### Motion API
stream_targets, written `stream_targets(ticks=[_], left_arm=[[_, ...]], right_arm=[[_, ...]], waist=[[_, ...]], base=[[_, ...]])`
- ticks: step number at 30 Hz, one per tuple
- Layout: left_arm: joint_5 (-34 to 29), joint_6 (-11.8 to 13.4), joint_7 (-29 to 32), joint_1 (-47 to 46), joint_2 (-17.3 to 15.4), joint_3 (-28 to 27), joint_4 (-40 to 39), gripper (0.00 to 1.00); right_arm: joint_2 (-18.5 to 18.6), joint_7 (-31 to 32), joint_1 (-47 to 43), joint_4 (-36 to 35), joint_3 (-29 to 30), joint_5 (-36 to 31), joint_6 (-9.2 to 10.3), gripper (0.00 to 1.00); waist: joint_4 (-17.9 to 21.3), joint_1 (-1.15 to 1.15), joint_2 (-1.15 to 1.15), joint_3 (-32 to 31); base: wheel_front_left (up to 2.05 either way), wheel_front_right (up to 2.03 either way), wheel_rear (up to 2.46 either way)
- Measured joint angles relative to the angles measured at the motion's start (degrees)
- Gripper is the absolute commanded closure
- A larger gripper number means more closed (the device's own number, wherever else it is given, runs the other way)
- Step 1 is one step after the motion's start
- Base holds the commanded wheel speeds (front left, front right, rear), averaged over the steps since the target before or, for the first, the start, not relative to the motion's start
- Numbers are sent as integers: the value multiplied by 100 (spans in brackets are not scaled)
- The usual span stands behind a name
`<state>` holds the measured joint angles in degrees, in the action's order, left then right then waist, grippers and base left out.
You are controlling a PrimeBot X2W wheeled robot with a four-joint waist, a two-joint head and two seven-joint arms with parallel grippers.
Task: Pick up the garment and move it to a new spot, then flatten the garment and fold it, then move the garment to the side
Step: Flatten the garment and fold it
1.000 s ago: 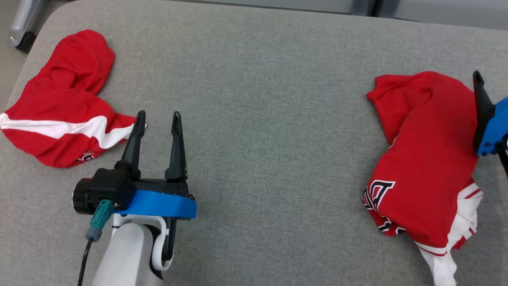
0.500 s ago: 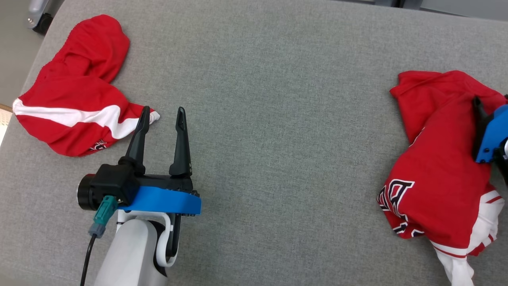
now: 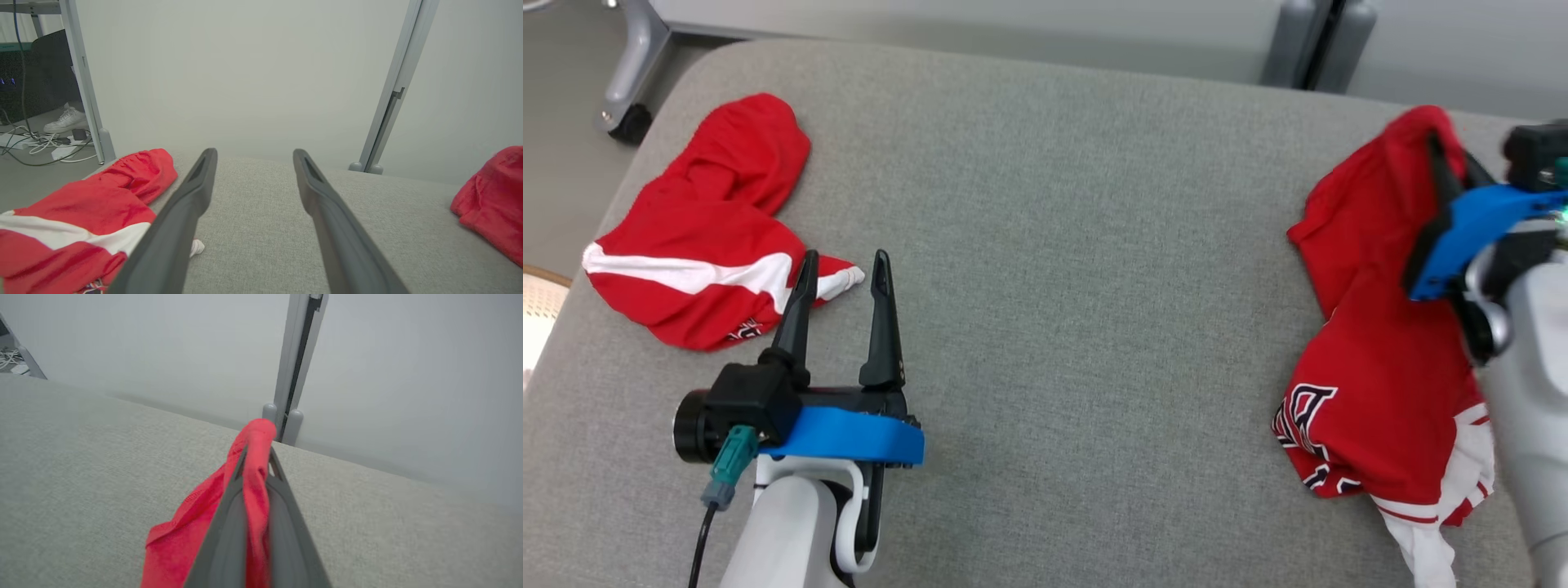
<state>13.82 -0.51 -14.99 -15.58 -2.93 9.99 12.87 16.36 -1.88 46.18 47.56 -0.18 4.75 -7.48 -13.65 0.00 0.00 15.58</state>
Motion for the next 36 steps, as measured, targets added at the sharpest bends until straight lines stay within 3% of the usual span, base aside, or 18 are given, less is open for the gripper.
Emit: stream_targets(ticks=[13, 27, 28, 29, 30, 36], left_arm=[[-131, -54, -1, 428, 0, -188, -18, 0], [-131, -76, -1, 581, 0, -183, 1, 0], [-130, -58, -1, 582, 1, -185, 7, 0], [-127, -54, 0, 586, 0, -190, 14, 0], [-127, -53, 0, 598, -1, -202, 20, 0], [-185, -81, -1, 689, 0, -290, 42, 0]], right_arm=[[-1214, -194, -194, -724, -1934, 613, -1, 100], [-1345, -367, -1600, -1056, -4383, 1874, 1, 100], [-1351, -385, -1703, -1077, -4472, 1979, 0, 83], [-1349, -411, -1800, -1078, -4565, 2019, 0, 33], [-1344, -427, -1875, -1094, -4678, 2053, 1, 0], [-1355, -745, -1961, -1259, -4789, 2114, 0, 0]], waist=[[-97, 1, 0, -615], [-338, 1, 0, -718], [-328, 1, 0, -726], [-314, 1, 0, -738], [-289, 1, 0, -749], [-74, 1, 0, -870]], base=[[0, 0, 0], [0, 0, 0], [0, 0, 0], [0, 0, 0], [0, 0, 0], [0, 0, 0]])
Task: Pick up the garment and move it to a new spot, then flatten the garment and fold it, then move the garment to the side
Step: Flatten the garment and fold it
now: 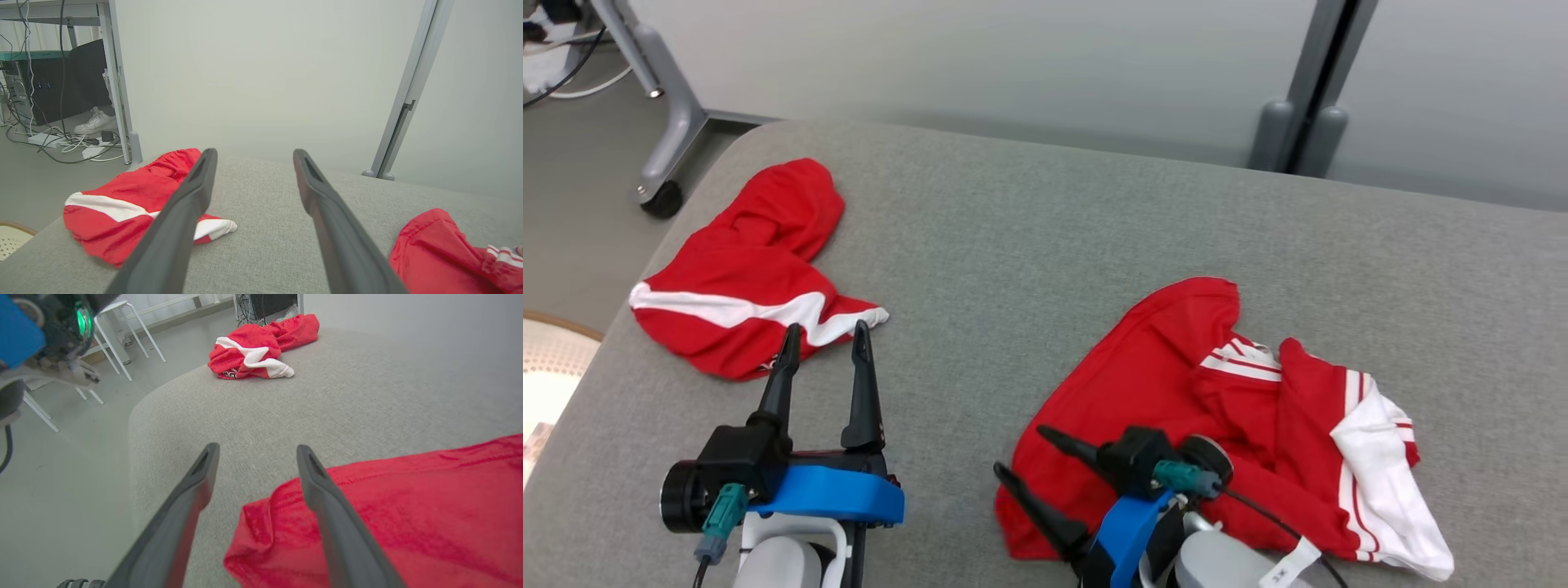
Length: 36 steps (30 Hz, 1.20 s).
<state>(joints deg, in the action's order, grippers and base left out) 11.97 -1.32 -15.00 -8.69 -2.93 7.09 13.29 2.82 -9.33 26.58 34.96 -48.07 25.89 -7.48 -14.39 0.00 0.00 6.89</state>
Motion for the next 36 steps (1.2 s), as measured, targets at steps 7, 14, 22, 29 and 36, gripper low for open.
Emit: stream_targets(ticks=[7, 14, 22, 29, 36], left_arm=[[-78, -20, 1, 172, -3, -163, -34, 0], [-108, -30, 0, 276, -4, -291, -120, 0], [-151, -49, 0, 285, -4, -401, -182, 0], [-196, -71, 0, 236, -3, -400, -193, 0], [-197, -99, 0, 140, -2, -321, -185, 0]], right_arm=[[0, -142, 214, -138, 1016, -564, 0, 0], [410, 224, 92, -621, 2507, -1378, 0, 0], [824, 859, -881, -1562, 3615, -1772, 0, 0], [761, 1263, -1618, -2005, 3918, -1862, 0, 0], [634, 1371, -1703, -1817, 4138, -1982, 0, 0]], waist=[[355, 0, 0, -149], [690, -1, 0, -155], [900, -1, 0, -62], [941, -1, 0, 18], [871, -1, 0, 123]], base=[[0, 0, 0], [0, 0, 0], [0, 0, 0], [0, 0, 0], [0, 0, 0]])
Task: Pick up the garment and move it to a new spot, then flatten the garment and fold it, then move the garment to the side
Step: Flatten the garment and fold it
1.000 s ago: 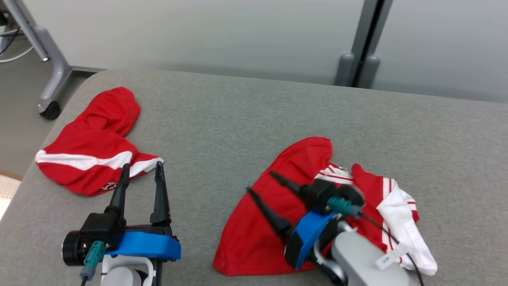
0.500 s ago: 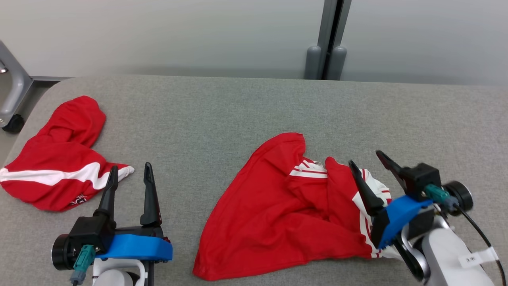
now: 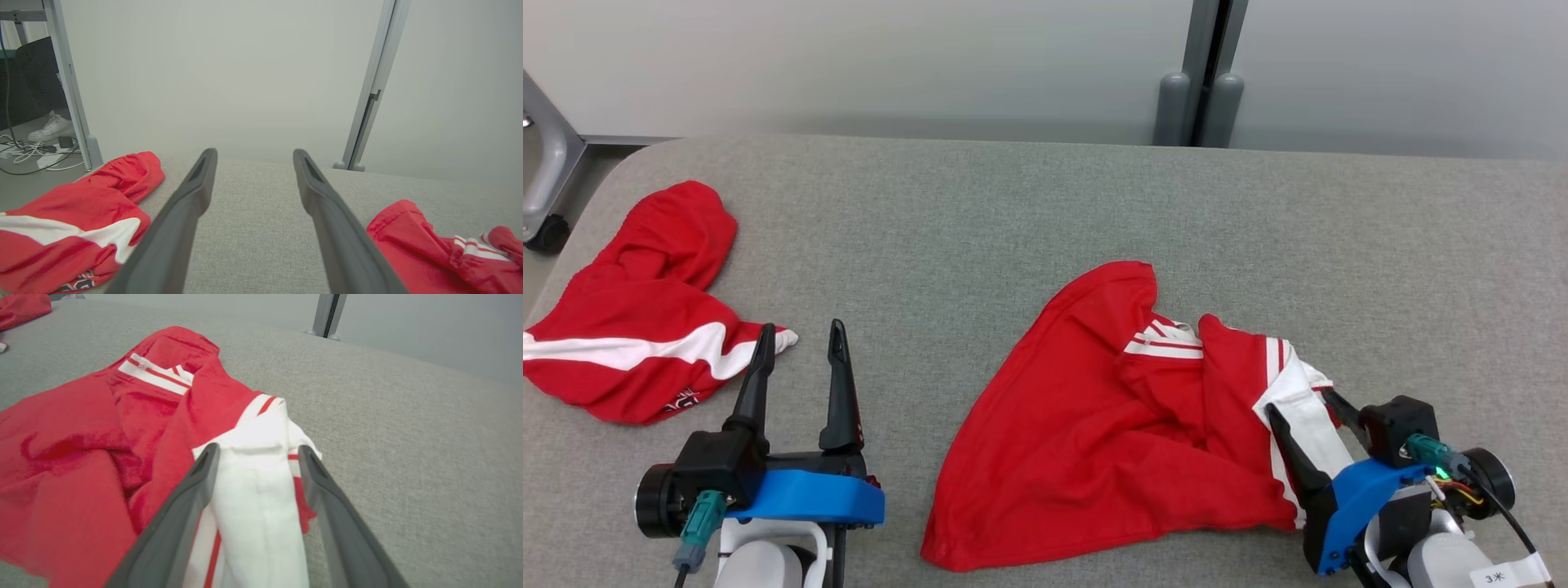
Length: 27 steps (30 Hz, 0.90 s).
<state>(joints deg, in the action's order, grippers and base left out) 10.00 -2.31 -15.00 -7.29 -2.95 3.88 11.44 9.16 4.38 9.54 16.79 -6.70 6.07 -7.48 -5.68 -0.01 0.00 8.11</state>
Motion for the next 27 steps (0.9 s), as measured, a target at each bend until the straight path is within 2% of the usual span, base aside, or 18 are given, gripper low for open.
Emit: stream_targets(ticks=[4, 5, 6, 12, 17, 22, 27], left_arm=[[-2, -7, 0, -23, 1, 12, 34, 0], [-2, -5, 0, -24, 0, 14, 37, 0], [-3, -4, 0, -24, 0, 18, 44, 0], [-2, 32, 0, -1, 0, -29, 41, 0], [0, 19, 0, 15, 1, -18, 99, 0], [10, 20, 0, 21, 4, 48, 116, 0], [19, 20, 0, 52, 3, 43, 120, 0]], right_arm=[[-10, 10, 92, 431, 38, -34, 0, 0], [-21, 18, 121, 537, 19, -15, 0, 25], [-38, 4, 154, 638, 2, 41, 0, 100], [-34, -470, 451, 772, 103, 219, -1, 100], [-45, -831, 396, 476, 690, 381, -1, 100], [-210, -890, -352, -53, 1433, 597, 0, 100], [-434, -560, -1326, -635, 1813, 638, 0, 100]], waist=[[-59, 0, 0, 48], [-67, 0, 0, 55], [-71, 0, 0, 59], [50, 0, 0, 41], [206, 0, 0, -52], [291, 0, 0, -166], [361, 0, 0, -210]], base=[[0, 0, 0], [0, 0, 0], [0, 0, 0], [0, 0, 0], [0, 0, 0], [0, 0, 0], [0, 0, 0]])
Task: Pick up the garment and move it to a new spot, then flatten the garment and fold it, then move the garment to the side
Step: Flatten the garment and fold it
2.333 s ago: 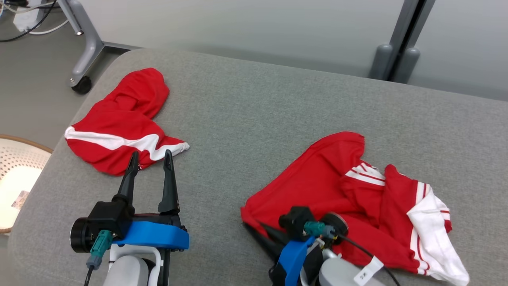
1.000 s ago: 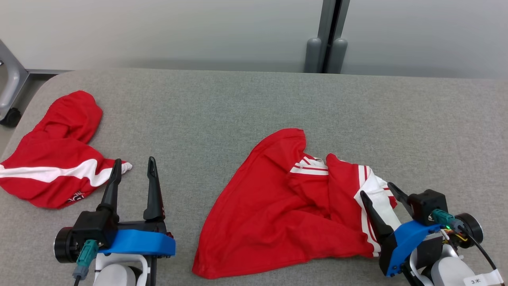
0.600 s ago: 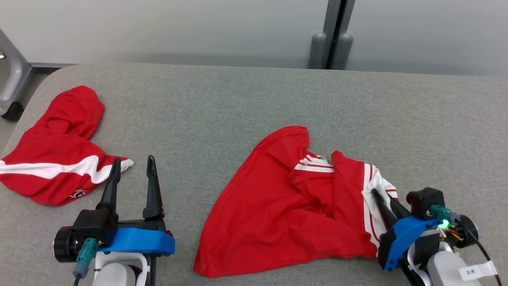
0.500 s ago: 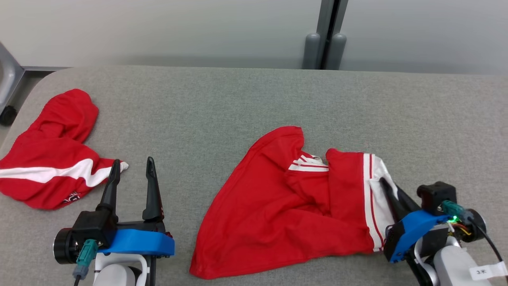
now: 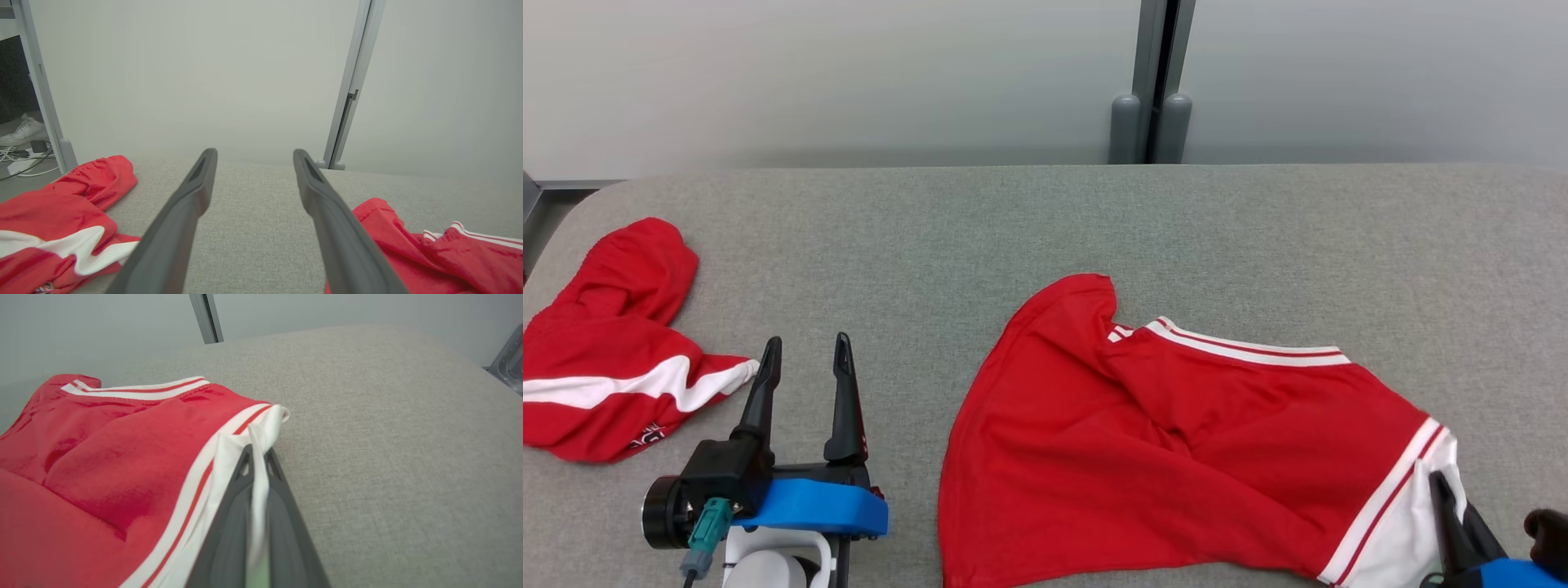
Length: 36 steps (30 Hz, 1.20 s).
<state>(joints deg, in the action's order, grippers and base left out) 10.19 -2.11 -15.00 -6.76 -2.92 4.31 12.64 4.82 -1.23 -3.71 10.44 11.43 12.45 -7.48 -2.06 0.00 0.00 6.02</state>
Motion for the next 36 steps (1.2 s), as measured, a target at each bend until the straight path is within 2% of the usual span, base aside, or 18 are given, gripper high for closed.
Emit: stream_targets(ticks=[1, 2, 3, 8, 12, 19, 27, 36], left_arm=[[0, 2, 0, 16, 0, -1, -1, 0], [1, 3, 0, 35, 0, -4, 0, 0], [8, 5, 0, 52, 0, -3, -1, 0], [24, 5, 0, 60, 0, 15, 7, 0], [24, 4, 0, 56, 1, 34, 23, 0], [25, 0, 0, 47, 0, 68, 22, 0], [93, 8, 0, -100, 0, 192, 27, 0], [200, 64, 1, -296, 0, 381, 27, 0]], right_arm=[[-42, 78, -165, -98, 22, 16, 0, 96], [-85, 119, -294, -199, 51, 33, 0, 62], [-107, 158, -389, -287, 91, 33, -1, 0], [-138, 229, -516, -742, 266, -99, 0, 0], [-135, 249, -267, -1087, 132, -341, 1, 0], [292, 622, 777, -1161, -816, -488, 0, 0], [639, 1165, 1925, -311, -1902, -545, 0, 0], [980, 1514, 2649, 1341, -2688, -566, -1, 0]], waist=[[16, 0, 0, -7], [33, 0, 0, -14], [51, 0, 0, -21], [87, 0, 0, -55], [63, 0, 0, -84], [-65, 0, 0, -70], [-348, 0, 0, 95], [-728, 0, 0, 361]], base=[[0, 0, 0], [0, 0, 0], [0, 0, 0], [0, 0, 0], [0, 0, 0], [0, 0, 0], [0, 0, 0], [0, 0, 0]])
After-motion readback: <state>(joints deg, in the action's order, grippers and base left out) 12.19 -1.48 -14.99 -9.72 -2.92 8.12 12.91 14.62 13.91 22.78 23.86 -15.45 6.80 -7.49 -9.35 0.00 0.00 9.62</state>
